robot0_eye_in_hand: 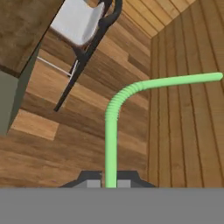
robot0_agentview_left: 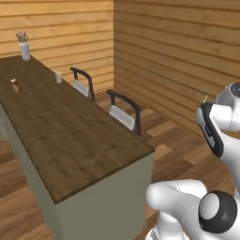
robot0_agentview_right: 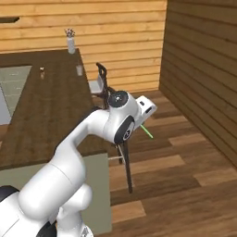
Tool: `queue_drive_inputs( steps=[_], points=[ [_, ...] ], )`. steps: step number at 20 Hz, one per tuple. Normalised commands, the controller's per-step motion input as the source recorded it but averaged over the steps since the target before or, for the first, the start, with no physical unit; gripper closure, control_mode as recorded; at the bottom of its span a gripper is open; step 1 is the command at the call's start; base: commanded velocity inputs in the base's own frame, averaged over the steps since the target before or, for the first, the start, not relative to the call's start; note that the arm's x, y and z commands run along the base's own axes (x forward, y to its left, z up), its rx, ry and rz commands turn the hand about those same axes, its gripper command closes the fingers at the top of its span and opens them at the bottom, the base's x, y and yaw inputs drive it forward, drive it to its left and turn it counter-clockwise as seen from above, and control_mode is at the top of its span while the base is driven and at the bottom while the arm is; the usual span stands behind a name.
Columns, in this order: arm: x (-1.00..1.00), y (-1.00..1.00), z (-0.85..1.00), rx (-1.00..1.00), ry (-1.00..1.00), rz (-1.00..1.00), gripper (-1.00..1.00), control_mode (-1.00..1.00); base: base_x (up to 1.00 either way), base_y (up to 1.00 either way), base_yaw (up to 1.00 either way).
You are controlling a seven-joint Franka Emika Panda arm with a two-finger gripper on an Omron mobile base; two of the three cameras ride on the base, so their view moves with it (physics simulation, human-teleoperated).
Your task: Take a straw from the drawer in front and place it inside the glass cup on the dining counter.
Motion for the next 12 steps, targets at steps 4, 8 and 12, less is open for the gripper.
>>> queue_drive_inputs(
  steps=[4,8,12],
  points=[
    [0.0,0.0,0.0,0.0,0.0,0.0,1.0,1.0,0.35,-1.0,0.2],
    [0.0,0.0,0.0,0.0,0.0,0.0,1.0,1.0,0.4,-1.0,0.26],
    [0.0,0.0,0.0,0.0,0.0,0.0,1.0,1.0,0.37,-0.91,0.33]
  ],
)
